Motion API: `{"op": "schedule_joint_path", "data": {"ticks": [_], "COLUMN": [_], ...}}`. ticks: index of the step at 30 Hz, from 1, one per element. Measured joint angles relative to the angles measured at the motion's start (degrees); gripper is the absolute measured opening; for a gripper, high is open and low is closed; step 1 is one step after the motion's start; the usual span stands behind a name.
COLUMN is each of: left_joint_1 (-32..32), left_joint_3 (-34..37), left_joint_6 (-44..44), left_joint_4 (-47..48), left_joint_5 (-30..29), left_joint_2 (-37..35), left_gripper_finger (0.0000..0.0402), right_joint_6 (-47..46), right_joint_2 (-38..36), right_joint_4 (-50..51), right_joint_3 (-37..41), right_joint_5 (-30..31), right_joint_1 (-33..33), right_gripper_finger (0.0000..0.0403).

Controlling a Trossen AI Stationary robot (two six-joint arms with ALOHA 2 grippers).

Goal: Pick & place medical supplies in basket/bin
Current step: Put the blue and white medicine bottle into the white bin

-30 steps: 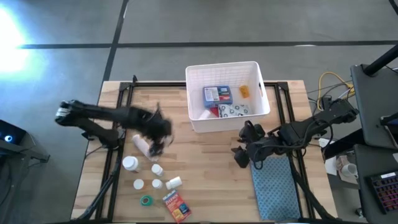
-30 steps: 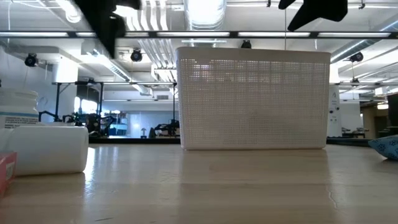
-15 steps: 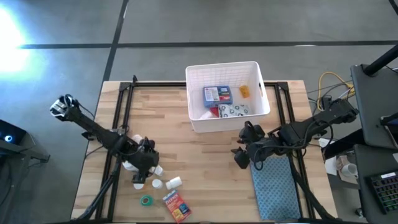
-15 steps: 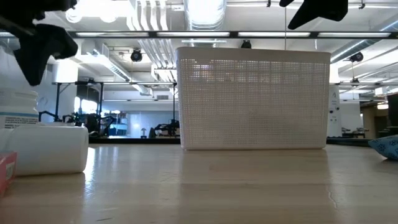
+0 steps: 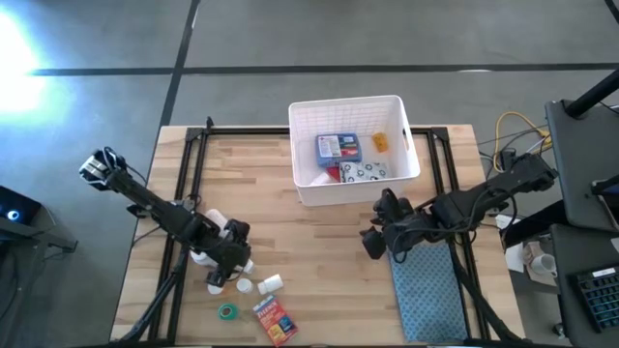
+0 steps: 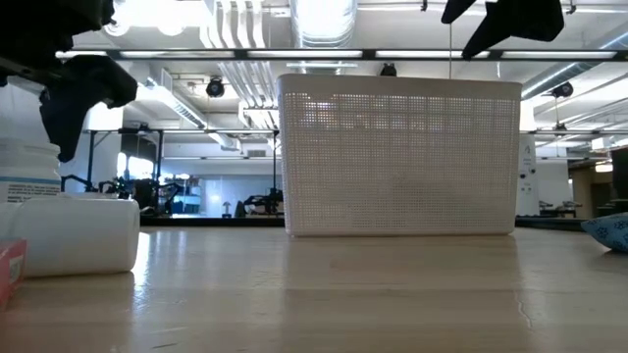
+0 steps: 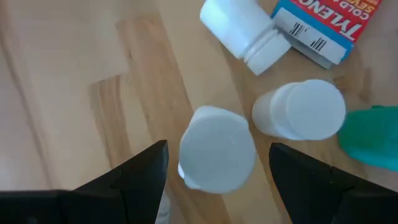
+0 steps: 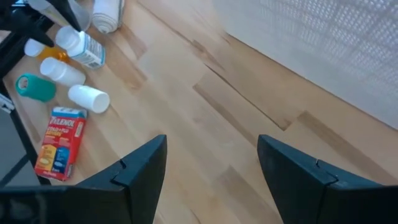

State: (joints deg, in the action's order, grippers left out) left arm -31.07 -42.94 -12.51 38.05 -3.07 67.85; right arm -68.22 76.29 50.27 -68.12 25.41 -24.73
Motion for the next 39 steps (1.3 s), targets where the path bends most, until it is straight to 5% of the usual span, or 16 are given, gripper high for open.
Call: {"op": "schedule_joint_path", "data": {"ticks": [25, 39], "left_joint_1": [2.88, 15.63], "left_joint_3": [9.97, 9.61], "left_joint_6": [5.14, 10.3], "left_joint_4": [-13.78, -16.75], "left_joint_5": [-0.29, -0.41], "left_joint_2": [0.11, 0.15], "left_gripper_finger": [0.0253, 0.0148], "right_joint_6": [-6.8, -6.66], "right_joint_2": [0.04, 0.04], "right_joint_4": [-0.07, -0.01], "right_joint_3": [3.52, 3.41], "right_joint_5": [-0.07, 0.0], "right_joint_1": [1.31, 1.51], "right_gripper_finger": [0.024, 0.024]}}
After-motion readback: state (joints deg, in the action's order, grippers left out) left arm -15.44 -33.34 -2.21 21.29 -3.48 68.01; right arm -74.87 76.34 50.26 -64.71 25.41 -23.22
